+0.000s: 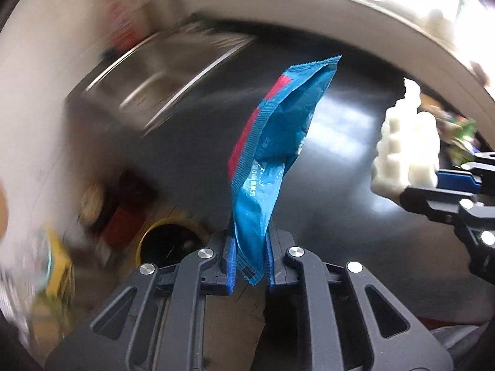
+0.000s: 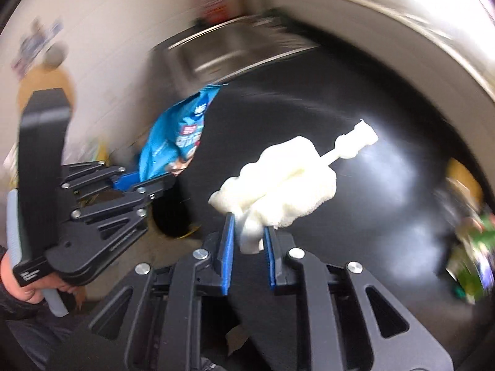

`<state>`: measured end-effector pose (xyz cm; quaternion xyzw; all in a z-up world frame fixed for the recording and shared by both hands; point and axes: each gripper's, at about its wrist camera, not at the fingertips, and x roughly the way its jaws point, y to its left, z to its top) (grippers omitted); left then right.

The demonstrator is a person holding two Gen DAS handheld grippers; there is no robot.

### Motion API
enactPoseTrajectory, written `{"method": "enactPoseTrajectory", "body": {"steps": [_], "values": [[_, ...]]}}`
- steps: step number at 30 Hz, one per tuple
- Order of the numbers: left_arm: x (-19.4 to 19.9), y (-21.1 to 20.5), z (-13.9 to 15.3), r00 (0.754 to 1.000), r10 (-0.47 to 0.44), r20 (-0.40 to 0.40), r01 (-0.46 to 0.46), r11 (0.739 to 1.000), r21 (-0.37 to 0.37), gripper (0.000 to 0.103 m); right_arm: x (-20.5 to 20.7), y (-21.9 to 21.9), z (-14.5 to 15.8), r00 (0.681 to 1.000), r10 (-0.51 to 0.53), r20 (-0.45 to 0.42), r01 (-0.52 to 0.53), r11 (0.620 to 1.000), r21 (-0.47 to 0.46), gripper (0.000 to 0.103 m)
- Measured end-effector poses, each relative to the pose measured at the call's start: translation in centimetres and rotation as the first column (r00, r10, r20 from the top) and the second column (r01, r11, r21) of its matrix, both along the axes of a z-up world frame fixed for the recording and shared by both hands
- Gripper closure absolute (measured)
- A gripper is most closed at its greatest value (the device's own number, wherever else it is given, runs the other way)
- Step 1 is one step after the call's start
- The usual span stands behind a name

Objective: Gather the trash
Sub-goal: 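Carry the blue bag and white foam to the black bin and release both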

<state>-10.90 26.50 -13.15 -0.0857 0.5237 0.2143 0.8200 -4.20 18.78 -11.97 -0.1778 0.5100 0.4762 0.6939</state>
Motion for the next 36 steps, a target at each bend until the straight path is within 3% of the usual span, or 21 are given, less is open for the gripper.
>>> {"method": "enactPoseTrajectory", "body": {"steps": [4,7,11,16,23,24,26,27,28,36], "values": [[-5.5,5.0,-2.6,0.981,0.189,-0.043,-0.191,0.981,-0.045,0.089,-4.0,6.8,-2.0,0.980,0.189,-0.066,-0.190,0.982,-0.008,0.085],[-8.7,7.7,-4.6,0.960,0.271,-0.077,-0.274,0.961,-0.031,0.089,-7.1,11.4,-3.9,0.947,0.303,-0.107,-0.307,0.951,-0.019,0.085],[-12.3,11.2,-7.9,0.924,0.370,-0.098,-0.377,0.923,-0.077,0.089,-10.5,16.3,-6.5,0.902,0.408,-0.137,-0.418,0.907,-0.049,0.085],[-15.1,13.9,-11.7,0.898,0.425,-0.113,-0.438,0.889,-0.134,0.089,-12.6,21.4,-9.1,0.870,0.472,-0.144,-0.486,0.870,-0.084,0.085],[-16.1,17.6,-14.0,0.889,0.447,-0.093,-0.457,0.875,-0.160,0.088,-13.4,26.2,-10.7,0.848,0.510,-0.144,-0.526,0.843,-0.111,0.084],[-16.2,18.1,-14.2,0.889,0.451,-0.084,-0.458,0.873,-0.168,0.083,-13.4,26.7,-10.9,0.846,0.514,-0.145,-0.530,0.841,-0.112,0.083],[-16.1,18.2,-14.5,0.888,0.452,-0.083,-0.460,0.871,-0.176,0.062,-13.4,27.8,-11.5,0.848,0.510,-0.146,-0.528,0.838,-0.138,0.065],[-16.1,18.4,-14.6,0.889,0.451,-0.081,-0.458,0.872,-0.175,0.042,-13.1,27.9,-11.6,0.851,0.505,-0.147,-0.523,0.840,-0.143,0.059],[-16.3,18.4,-14.6,0.887,0.455,-0.075,-0.461,0.873,-0.158,0.036,-12.9,27.9,-11.5,0.855,0.499,-0.142,-0.517,0.844,-0.142,0.050],[-16.0,17.5,-13.7,0.896,0.434,-0.091,-0.443,0.889,-0.114,0.030,-11.5,25.7,-9.3,0.874,0.471,-0.117,-0.482,0.870,-0.102,0.043]]}}
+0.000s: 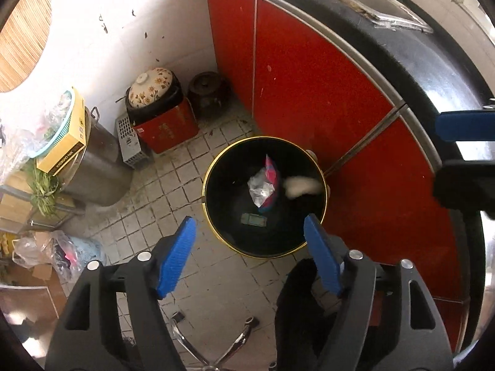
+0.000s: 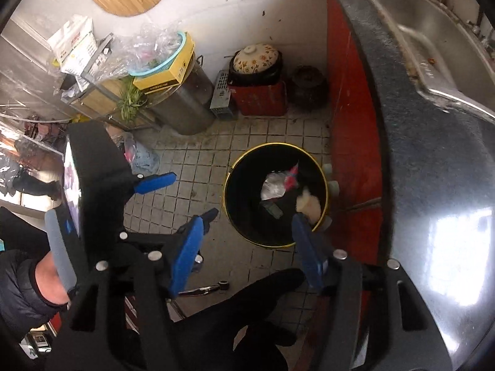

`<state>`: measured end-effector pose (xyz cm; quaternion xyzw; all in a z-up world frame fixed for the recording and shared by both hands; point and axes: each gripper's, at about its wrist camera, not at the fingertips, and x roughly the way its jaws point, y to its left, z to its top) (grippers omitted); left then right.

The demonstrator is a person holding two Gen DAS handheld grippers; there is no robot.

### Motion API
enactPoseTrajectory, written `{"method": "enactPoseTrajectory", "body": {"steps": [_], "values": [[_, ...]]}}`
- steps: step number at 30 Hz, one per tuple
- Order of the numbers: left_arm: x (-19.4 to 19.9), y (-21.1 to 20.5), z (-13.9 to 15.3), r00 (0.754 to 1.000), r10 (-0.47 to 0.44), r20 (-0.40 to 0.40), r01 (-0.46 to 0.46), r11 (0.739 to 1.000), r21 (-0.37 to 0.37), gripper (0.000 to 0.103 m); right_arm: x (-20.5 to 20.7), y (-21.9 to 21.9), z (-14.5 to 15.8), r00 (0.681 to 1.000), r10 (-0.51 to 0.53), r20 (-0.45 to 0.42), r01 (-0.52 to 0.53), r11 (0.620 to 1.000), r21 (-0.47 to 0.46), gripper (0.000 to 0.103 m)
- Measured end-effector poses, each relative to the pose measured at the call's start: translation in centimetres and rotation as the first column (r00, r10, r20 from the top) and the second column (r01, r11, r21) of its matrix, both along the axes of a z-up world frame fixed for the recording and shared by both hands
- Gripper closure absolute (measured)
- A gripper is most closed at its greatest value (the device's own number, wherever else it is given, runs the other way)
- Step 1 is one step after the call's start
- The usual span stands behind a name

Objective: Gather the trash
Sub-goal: 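Carry the blue bag and white foam to the black bin and release both, then swing both open tools back over the counter toward the trash pile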

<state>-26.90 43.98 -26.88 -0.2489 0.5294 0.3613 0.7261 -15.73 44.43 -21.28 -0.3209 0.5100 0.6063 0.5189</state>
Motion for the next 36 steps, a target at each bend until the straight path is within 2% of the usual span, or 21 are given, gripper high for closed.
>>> {"method": "enactPoseTrajectory", "body": {"steps": [3,6,9,11,12,15,16,17,19,20,22,23,24,25,26,27,28,29,31,34,36], "values": [[0.5,-0.6,1.5,1.000,-0.010,0.003,0.010,1.000,0.021,0.024,1.6,-3.1,2.2,0.998,-0.061,0.003,0.061,0.997,0.041,0.036],[1.8,-1.9,3.8,0.999,-0.043,0.024,0.042,0.997,0.063,0.013,3.6,-7.3,5.0,0.989,-0.143,0.039,0.138,0.985,0.101,0.027],[5.0,-4.6,6.8,0.991,-0.122,0.062,0.115,0.989,0.096,0.007,6.0,-12.2,7.7,0.959,-0.272,0.078,0.258,0.953,0.157,0.016],[7.4,-6.5,8.3,0.979,-0.182,0.093,0.172,0.980,0.099,0.007,7.9,-16.1,9.5,0.921,-0.375,0.105,0.352,0.917,0.190,0.014],[9.2,-8.0,9.2,0.966,-0.232,0.117,0.221,0.970,0.099,0.006,8.7,-18.0,10.1,0.897,-0.425,0.118,0.398,0.895,0.202,0.014],[13.5,-11.8,10.8,0.918,-0.361,0.163,0.350,0.932,0.096,0.006,11.4,-24.6,12.1,0.796,-0.590,0.133,0.554,0.799,0.234,0.013],[15.5,-13.7,11.5,0.887,-0.425,0.183,0.414,0.905,0.094,0.006,12.0,-26.5,12.6,0.759,-0.638,0.130,0.600,0.763,0.241,0.013],[17.3,-15.7,12.2,0.848,-0.491,0.199,0.482,0.871,0.093,0.006,12.7,-29.4,13.2,0.706,-0.697,0.123,0.657,0.710,0.255,0.013],[20.5,-19.6,13.1,0.766,-0.607,0.212,0.602,0.793,0.093,0.006,13.5,-33.7,14.1,0.617,-0.778,0.118,0.732,0.623,0.277,0.013],[21.7,-21.4,13.4,0.725,-0.655,0.216,0.652,0.753,0.095,0.006,13.8,-36.4,14.6,0.555,-0.823,0.120,0.773,0.563,0.290,0.013],[24.0,-25.8,14.2,0.624,-0.752,0.213,0.749,0.653,0.110,0.006,13.9,-40.6,15.2,0.446,-0.887,0.121,0.833,0.461,0.306,0.014],[24.9,-28.3,14.5,0.567,-0.798,0.204,0.793,0.596,0.125,0.006,13.9,-43.3,15.7,0.376,-0.919,0.119,0.863,0.394,0.317,0.014],[25.6,-30.2,14.8,0.523,-0.829,0.199,0.824,0.551,0.134,0.006,13.8,-45.3,15.9,0.327,-0.937,0.119,0.881,0.348,0.319,0.013],[26.1,-31.7,15.1,0.489,-0.850,0.195,0.844,0.518,0.140,0.006,13.4,-47.1,16.1,0.278,-0.953,0.121,0.898,0.302,0.319,0.013],[26.4,-33.2,15.4,0.450,-0.872,0.194,0.865,0.479,0.147,0.006,13.1,-49.6,16.1,0.217,-0.969,0.118,0.916,0.244,0.317,0.013],[26.9,-35.0,15.7,0.404,-0.893,0.198,0.887,0.435,0.155,0.006,12.8,-51.5,16.2,0.170,-0.979,0.112,0.928,0.197,0.316,0.013],[27.1,-35.9,15.7,0.378,-0.904,0.199,0.898,0.410,0.160,0.006,12.7,-53.0,16.3,0.139,-0.984,0.107,0.935,0.166,0.314,0.013],[27.4,-37.2,15.8,0.345,-0.918,0.198,0.911,0.378,0.166,0.006,12.3,-55.1,16.2,0.086,-0.991,0.100,0.944,0.113,0.309,0.013],[27.8,-38.9,15.8,0.301,-0.935,0.186,0.927,0.333,0.174,0.006,11.5,-57.9,15.8,0.024,-0.996,0.090,0.952,0.050,0.301,0.014],[28.2,-40.8,15.8,0.256,-0.952,0.167,0.940,0.285,0.186,0.006,11.3,-59.8,14.9,-0.026,-0.996,0.089,0.958,0.001,0.288,0.014],[29.0,-41.3,15.3,0.237,-0.959,0.152,0.945,0.264,0.191,0.006,10.8,-60.7,14.6,-0.050,-0.996,0.073,0.959,-0.027,0.281,0.014]]}}
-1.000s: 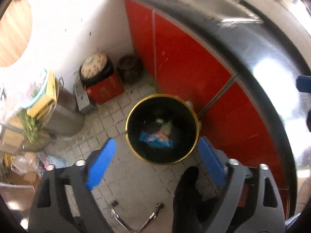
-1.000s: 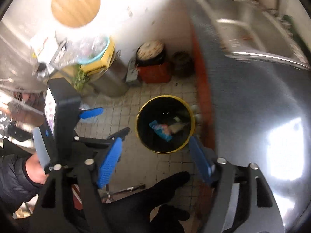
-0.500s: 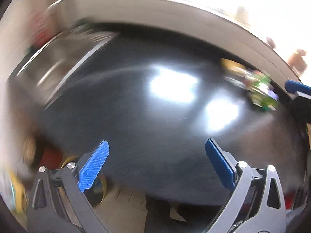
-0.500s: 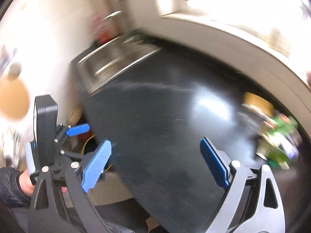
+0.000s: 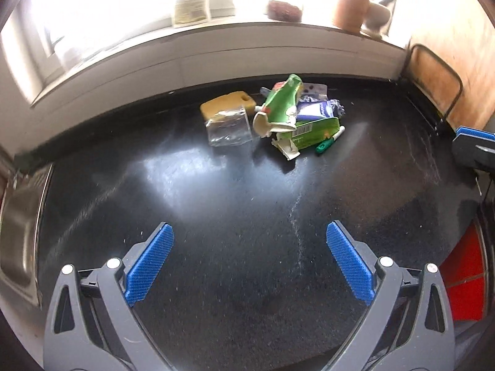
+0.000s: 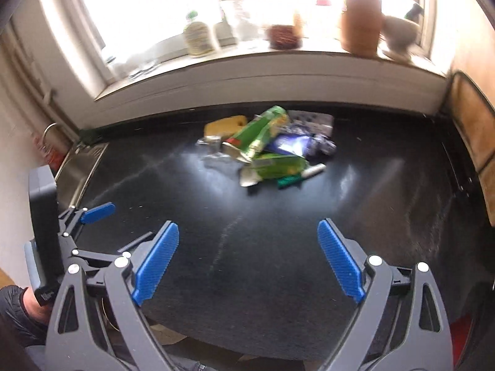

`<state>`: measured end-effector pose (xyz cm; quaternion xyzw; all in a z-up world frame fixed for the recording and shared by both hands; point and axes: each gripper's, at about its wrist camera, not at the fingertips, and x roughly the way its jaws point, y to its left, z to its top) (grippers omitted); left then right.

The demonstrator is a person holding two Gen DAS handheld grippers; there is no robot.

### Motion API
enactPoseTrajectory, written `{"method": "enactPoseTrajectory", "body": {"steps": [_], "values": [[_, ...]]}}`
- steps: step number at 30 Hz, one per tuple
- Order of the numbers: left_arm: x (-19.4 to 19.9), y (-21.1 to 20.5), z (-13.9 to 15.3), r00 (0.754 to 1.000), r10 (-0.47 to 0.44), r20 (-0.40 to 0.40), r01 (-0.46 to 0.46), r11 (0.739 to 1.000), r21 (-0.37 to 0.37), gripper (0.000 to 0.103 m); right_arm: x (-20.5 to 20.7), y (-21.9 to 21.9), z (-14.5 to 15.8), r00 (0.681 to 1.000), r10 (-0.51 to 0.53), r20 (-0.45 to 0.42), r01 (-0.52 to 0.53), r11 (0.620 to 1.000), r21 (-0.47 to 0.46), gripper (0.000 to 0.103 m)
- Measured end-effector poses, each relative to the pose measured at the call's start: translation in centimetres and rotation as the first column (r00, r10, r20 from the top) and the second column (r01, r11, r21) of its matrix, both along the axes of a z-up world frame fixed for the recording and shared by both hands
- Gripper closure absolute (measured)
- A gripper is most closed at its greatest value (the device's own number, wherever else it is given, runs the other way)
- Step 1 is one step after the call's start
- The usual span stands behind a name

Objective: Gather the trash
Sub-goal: 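Swing both open tools back over the counter toward the trash pile, then grasp the clear plastic cup with the left tool while the right tool grasps the green-capped marker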

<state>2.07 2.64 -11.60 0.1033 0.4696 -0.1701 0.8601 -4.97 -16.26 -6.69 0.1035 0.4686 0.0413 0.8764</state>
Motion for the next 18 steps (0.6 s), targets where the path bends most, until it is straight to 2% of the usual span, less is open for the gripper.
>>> {"method": "enactPoseTrajectory", "body": {"steps": [4,7,10,14,18], "values": [[1.6,-0.4,-0.9,0.999,-0.039,0.002,0.039,0.998,0.053,0.007,0.7,-1.2,-0.8,0.999,-0.031,-0.015,0.031,0.999,0.018,0.014],[3.3,-0.6,-1.7,0.997,-0.067,0.023,0.065,0.995,0.078,0.006,1.8,-1.8,-1.3,0.998,-0.049,-0.032,0.050,0.998,0.028,0.018],[5.9,-0.8,-3.2,0.994,-0.099,0.038,0.095,0.990,0.109,0.007,3.4,-2.5,-2.4,0.996,-0.075,-0.056,0.077,0.997,0.031,0.019],[9.7,-1.5,-4.9,0.987,-0.152,0.049,0.145,0.981,0.126,0.007,6.5,-3.9,-5.5,0.986,-0.126,-0.113,0.128,0.992,0.014,0.027],[13.3,-2.6,-6.8,0.974,-0.215,0.075,0.197,0.960,0.197,0.007,9.7,-5.6,-8.8,0.960,-0.199,-0.199,0.210,0.977,0.037,0.037]]}}
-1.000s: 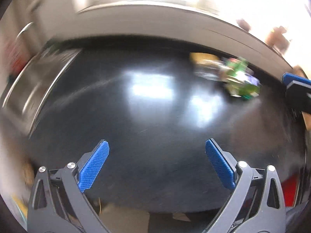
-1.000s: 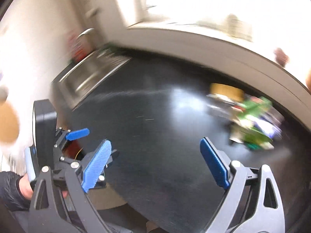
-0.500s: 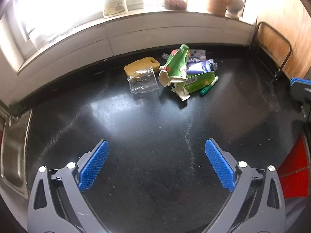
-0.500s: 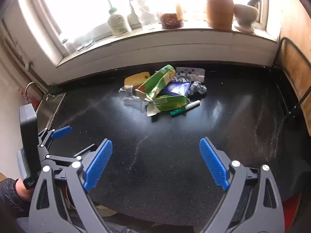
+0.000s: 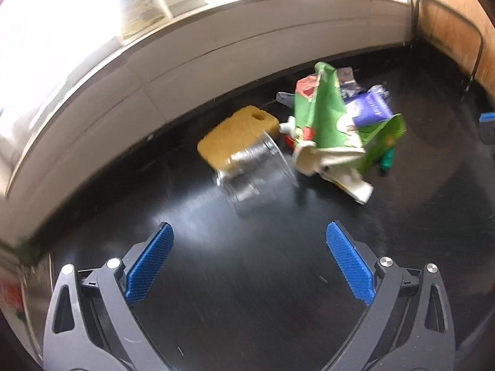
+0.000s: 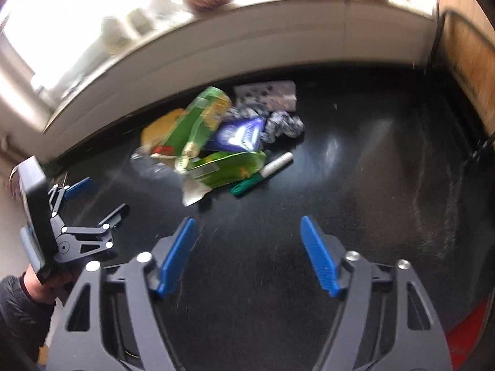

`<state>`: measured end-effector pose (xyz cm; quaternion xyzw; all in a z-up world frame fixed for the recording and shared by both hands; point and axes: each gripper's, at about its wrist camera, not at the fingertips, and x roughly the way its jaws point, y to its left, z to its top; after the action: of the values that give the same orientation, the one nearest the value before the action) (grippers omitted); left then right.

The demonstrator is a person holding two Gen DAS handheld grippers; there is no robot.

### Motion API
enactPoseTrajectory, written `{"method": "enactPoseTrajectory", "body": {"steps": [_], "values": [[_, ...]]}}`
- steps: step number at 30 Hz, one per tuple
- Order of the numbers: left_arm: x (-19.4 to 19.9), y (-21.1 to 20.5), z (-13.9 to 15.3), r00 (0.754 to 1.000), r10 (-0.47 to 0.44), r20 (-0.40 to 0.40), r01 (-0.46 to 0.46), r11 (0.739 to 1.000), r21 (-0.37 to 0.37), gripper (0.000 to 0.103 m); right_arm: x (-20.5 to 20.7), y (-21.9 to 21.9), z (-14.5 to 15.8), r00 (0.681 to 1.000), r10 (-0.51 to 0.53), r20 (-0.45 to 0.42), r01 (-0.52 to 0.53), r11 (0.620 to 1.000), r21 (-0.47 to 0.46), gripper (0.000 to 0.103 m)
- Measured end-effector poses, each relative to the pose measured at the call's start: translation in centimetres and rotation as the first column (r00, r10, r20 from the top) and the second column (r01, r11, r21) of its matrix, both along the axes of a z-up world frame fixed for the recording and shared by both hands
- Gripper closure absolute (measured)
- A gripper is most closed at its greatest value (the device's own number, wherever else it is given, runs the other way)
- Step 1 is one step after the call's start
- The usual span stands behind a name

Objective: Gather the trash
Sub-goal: 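Grasp the clear plastic cup with the left tool while the right tool grasps the green-capped marker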

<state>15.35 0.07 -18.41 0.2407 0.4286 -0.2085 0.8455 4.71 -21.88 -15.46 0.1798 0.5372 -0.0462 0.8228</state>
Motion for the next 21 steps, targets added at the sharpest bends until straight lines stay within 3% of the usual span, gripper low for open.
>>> {"method": "enactPoseTrajectory", "body": {"steps": [9,16,17,19,21], "values": [[6.0,-2.1,-4.1,0.982,-0.189,0.010,0.188,0.980,0.060,0.007,6.7,-3.7,-7.0,0.980,-0.142,-0.142,0.148,0.988,0.035,0.048],[8.2,-2.6,-5.4,0.976,-0.218,-0.027,0.218,0.976,0.000,0.007,9.9,-3.5,-10.0,0.967,-0.144,-0.211,0.155,0.987,0.038,0.049],[8.1,-2.6,-5.4,0.976,-0.217,-0.030,0.216,0.976,-0.008,0.010,10.1,-3.2,-10.0,0.969,-0.139,-0.206,0.148,0.989,0.028,0.050],[7.8,-2.7,-5.3,0.977,-0.211,-0.038,0.210,0.977,-0.019,0.027,10.4,-2.8,-10.0,0.970,-0.129,-0.204,0.133,0.991,0.004,0.054],[7.4,-2.9,-5.3,0.982,-0.186,-0.041,0.186,0.982,-0.021,0.032,10.3,-2.5,-10.1,0.968,-0.129,-0.215,0.133,0.991,0.003,0.070]]}}
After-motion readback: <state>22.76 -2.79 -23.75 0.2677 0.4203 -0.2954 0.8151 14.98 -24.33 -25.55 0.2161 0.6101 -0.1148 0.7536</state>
